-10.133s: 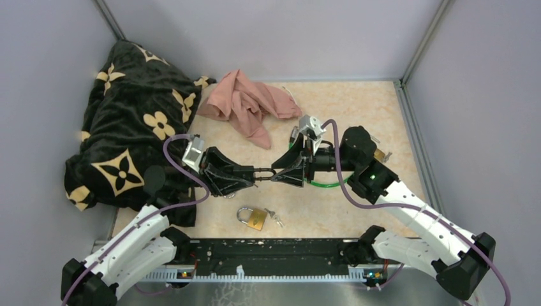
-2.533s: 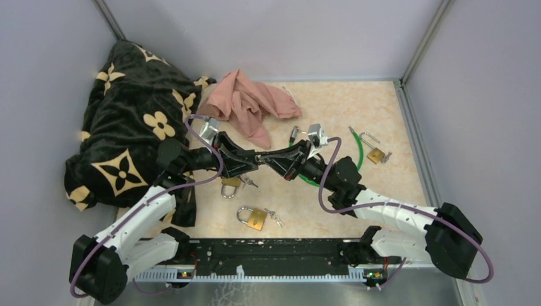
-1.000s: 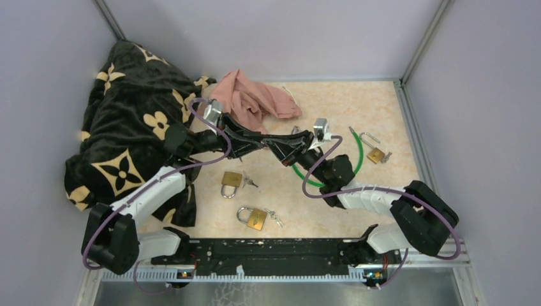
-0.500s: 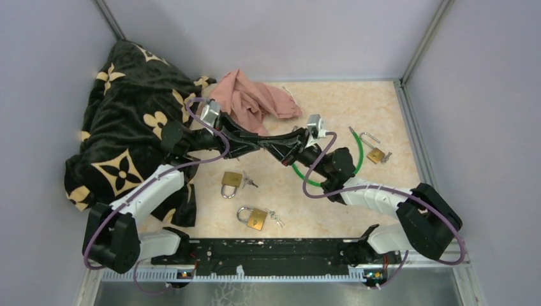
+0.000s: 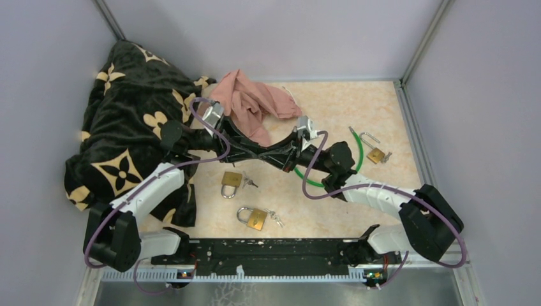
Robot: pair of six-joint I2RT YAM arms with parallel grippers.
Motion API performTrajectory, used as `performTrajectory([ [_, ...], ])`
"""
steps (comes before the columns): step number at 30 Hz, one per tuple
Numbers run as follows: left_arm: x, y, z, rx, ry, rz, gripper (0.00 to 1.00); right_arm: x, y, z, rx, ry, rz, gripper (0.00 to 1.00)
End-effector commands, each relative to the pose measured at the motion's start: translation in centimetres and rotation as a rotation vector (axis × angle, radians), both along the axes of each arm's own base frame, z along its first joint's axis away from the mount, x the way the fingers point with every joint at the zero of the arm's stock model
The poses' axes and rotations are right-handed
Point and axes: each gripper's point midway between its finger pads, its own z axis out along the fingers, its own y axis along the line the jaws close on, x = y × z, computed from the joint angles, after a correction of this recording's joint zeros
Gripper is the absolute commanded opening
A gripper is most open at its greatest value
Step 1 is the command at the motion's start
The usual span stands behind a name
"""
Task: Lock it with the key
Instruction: Lock the lock.
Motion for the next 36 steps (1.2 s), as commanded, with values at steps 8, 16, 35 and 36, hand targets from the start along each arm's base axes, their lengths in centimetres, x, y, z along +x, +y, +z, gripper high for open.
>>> performTrajectory([
  [8, -6.6, -4.9, -4.4, 0.026, 0.194, -0.08, 0.0, -2.4, 3.3, 1.3, -0.097, 0.036, 0.076, 0.0],
  [16, -8.9, -6.2, -5.0, 0.02, 0.233, -0.152, 0.0, -2.1, 3.8, 0.9, -0.066, 0.062, 0.078, 0.0],
  [35, -11.7, -8.7, -6.7, -0.047, 0.27, -0.175, 0.0, -3.8, 3.0, 3.1, -0.073, -0.043, 0.147, 0.0],
  [36, -11.7, -8.8, -6.7, -0.047, 0.269, -0.179, 0.0, -3.8, 3.1, 3.2, -0.073, -0.042, 0.147, 0.0],
])
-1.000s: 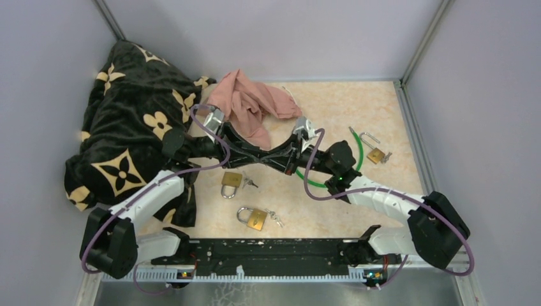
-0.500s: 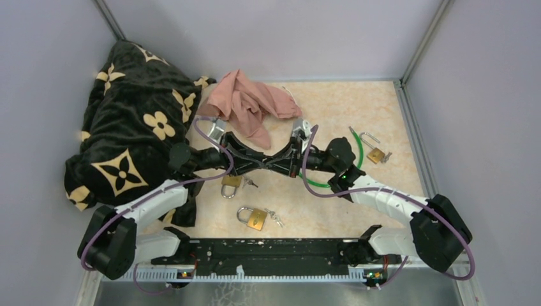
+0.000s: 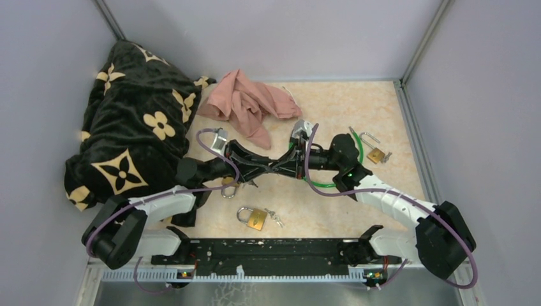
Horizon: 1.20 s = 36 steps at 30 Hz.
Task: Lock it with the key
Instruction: Lock the lock.
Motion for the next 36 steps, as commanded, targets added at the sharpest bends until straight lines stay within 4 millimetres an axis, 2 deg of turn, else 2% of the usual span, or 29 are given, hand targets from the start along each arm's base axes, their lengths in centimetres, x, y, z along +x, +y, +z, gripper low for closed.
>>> performTrajectory([
  [1, -10.3, -6.1, -1.1, 0.077, 0.066, -0.41, 0.0, -2.0, 6.0, 7.9, 0.204, -0.203, 0.059, 0.0],
  [5, -11.3, -6.6, -0.6, 0.05, 0.034, -0.428, 0.0, -2.2, 6.3, 7.6, 0.216, -0.188, 0.079, 0.0],
  [12, -11.7, -7.0, -1.3, 0.074, 0.052, -0.447, 0.0, -2.3, 5.9, 8.2, 0.213, -0.208, 0.065, 0.0],
  [15, -11.3, -6.1, -2.0, 0.101, 0.065, -0.432, 0.0, -1.7, 3.8, 9.0, 0.229, -0.212, 0.009, 0.0],
  [18, -9.7, -4.9, -3.0, 0.135, 0.088, -0.37, 0.0, -0.8, 1.1, 9.8, 0.238, -0.222, -0.102, 0.0],
  [22, -8.2, -4.2, -3.2, 0.128, 0.053, -0.285, 0.0, -1.8, -0.2, 11.7, 0.24, -0.275, -0.114, 0.0],
  [24, -7.9, -4.0, -2.9, 0.113, 0.011, -0.26, 0.0, -1.7, -0.2, 11.4, 0.212, -0.271, -0.116, 0.0],
  [31, -5.4, -2.1, -3.0, 0.136, 0.015, -0.173, 0.0, -2.4, -1.3, 8.3, 0.071, -0.248, -0.104, 0.0],
  [36, -5.2, -1.4, -2.8, 0.124, 0.027, -0.142, 0.0, -2.4, -1.4, 7.7, 0.047, -0.23, -0.075, 0.0],
])
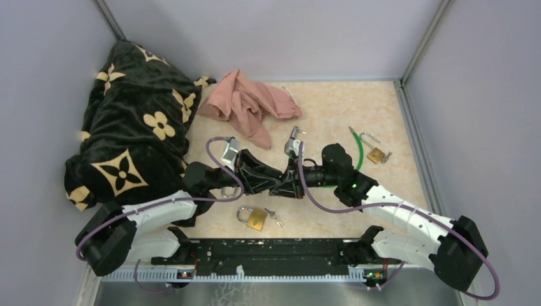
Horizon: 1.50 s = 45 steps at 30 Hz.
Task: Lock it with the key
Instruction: Lock the lock.
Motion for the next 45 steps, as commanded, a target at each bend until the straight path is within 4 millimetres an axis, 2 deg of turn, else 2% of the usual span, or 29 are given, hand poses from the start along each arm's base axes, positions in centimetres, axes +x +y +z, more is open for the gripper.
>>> performTrajectory([
  [1, -1.7, 0.8, -3.8, 0.117, 0.076, -0.079, 0.0, 2.0, -0.2, 10.4, 0.223, -0.277, -0.057, 0.0],
  [12, -1.5, 2.3, -3.3, 0.075, 0.076, -0.02, 0.0, 1.9, 0.2, 8.7, 0.158, -0.223, 0.01, 0.01],
  [14, -1.4, 2.5, -3.1, 0.066, 0.072, -0.008, 0.0, 1.7, 0.2, 8.3, 0.142, -0.214, 0.024, 0.16],
  [19, -0.5, 3.3, -2.9, 0.061, 0.074, 0.028, 0.0, 0.9, -0.4, 6.1, 0.041, -0.194, 0.07, 0.45],
  [24, 0.1, 4.0, -3.1, 0.064, 0.092, 0.054, 0.0, -0.1, -1.7, 3.6, -0.065, -0.158, 0.097, 0.56],
  [27, 0.0, 4.1, -3.0, 0.057, 0.086, 0.059, 0.0, 0.1, -1.8, 3.1, -0.064, -0.141, 0.067, 0.6],
  [30, -0.1, 4.3, -3.0, 0.05, 0.085, 0.063, 0.0, 1.6, -1.4, 1.9, -0.048, -0.104, -0.026, 0.6],
  [32, 0.0, 4.4, -3.0, 0.045, 0.083, 0.072, 0.0, 2.7, -1.2, 0.8, -0.002, -0.084, -0.104, 0.61],
  [35, -0.1, 4.5, -3.0, 0.039, 0.083, 0.08, 0.0, 3.1, -0.4, 0.6, 0.087, -0.065, -0.14, 0.62],
  [37, -0.2, 4.6, -3.0, 0.038, 0.084, 0.082, 0.0, 2.9, 0.3, 0.7, 0.121, -0.072, -0.13, 0.66],
  [40, -0.1, 4.7, -3.1, 0.039, 0.087, 0.086, 0.0, 1.9, 1.6, 0.7, 0.135, -0.075, -0.078, 0.67],
  [45, -0.2, 4.7, -3.2, 0.041, 0.089, 0.088, 0.0, 0.7, 2.4, -0.5, 0.119, -0.052, -0.019, 0.68],
])
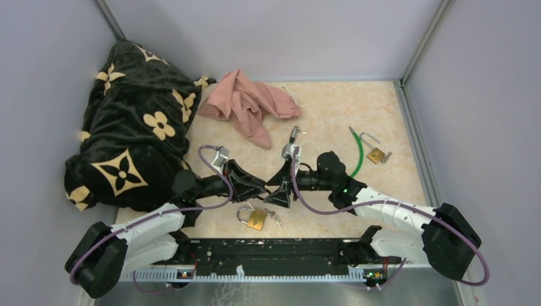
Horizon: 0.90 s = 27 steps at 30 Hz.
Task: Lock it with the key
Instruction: Lock the lock.
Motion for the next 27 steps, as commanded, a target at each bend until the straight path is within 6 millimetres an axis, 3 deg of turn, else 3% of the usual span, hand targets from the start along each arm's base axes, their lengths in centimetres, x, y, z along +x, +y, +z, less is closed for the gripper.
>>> performTrajectory([
  [1, -0.1, 0.4, 2.1, -0.066, -0.066, 0.015, 0.0, 0.1, 1.4, 3.1, 0.108, -0.066, 0.019, 0.66],
  [3, -0.2, 0.4, 2.1, -0.068, -0.066, 0.014, 0.0, 0.7, 1.6, 2.7, 0.095, -0.058, -0.004, 0.52],
  [5, -0.1, 0.4, 2.2, -0.07, -0.067, 0.016, 0.0, 0.9, 1.8, 2.9, 0.092, -0.063, -0.002, 0.44],
  [11, -0.2, 0.5, 2.1, -0.072, -0.068, 0.014, 0.0, 0.7, 2.6, 2.4, 0.08, -0.047, 0.039, 0.46],
  [13, -0.2, 0.5, 2.2, -0.072, -0.069, 0.016, 0.0, 0.6, 2.7, 2.7, 0.098, -0.047, 0.049, 0.34],
  [15, -0.2, 0.5, 2.1, -0.07, -0.066, 0.014, 0.0, 0.5, 2.8, 3.1, 0.109, -0.05, 0.055, 0.03],
  [18, 0.0, 0.6, 1.9, -0.067, -0.06, 0.03, 0.0, 0.6, 2.5, 3.2, 0.099, -0.068, 0.049, 0.0],
  [19, 0.1, 0.7, 1.7, -0.063, -0.062, 0.045, 0.04, 0.7, 2.1, 2.9, 0.082, -0.074, 0.043, 0.0],
  [20, 0.3, 0.8, 1.4, -0.052, -0.075, 0.06, 0.21, 0.9, 1.7, 2.9, 0.072, -0.084, 0.033, 0.0],
  [22, 0.0, 1.0, 0.7, -0.018, -0.147, 0.053, 0.68, 1.5, 0.5, 2.5, 0.044, -0.088, 0.013, 0.0],
  [23, -0.5, 1.1, 0.1, 0.013, -0.194, 0.019, 0.84, 1.7, 0.0, 2.4, 0.028, -0.089, 0.007, 0.0],
  [24, -0.8, 1.2, -0.5, 0.045, -0.23, -0.005, 0.95, 1.8, -0.5, 2.2, 0.006, -0.094, 0.002, 0.0],
  [27, -1.2, 1.6, -2.6, 0.171, -0.315, -0.089, 0.99, 1.7, -1.3, 1.9, -0.069, -0.12, 0.006, 0.0],
])
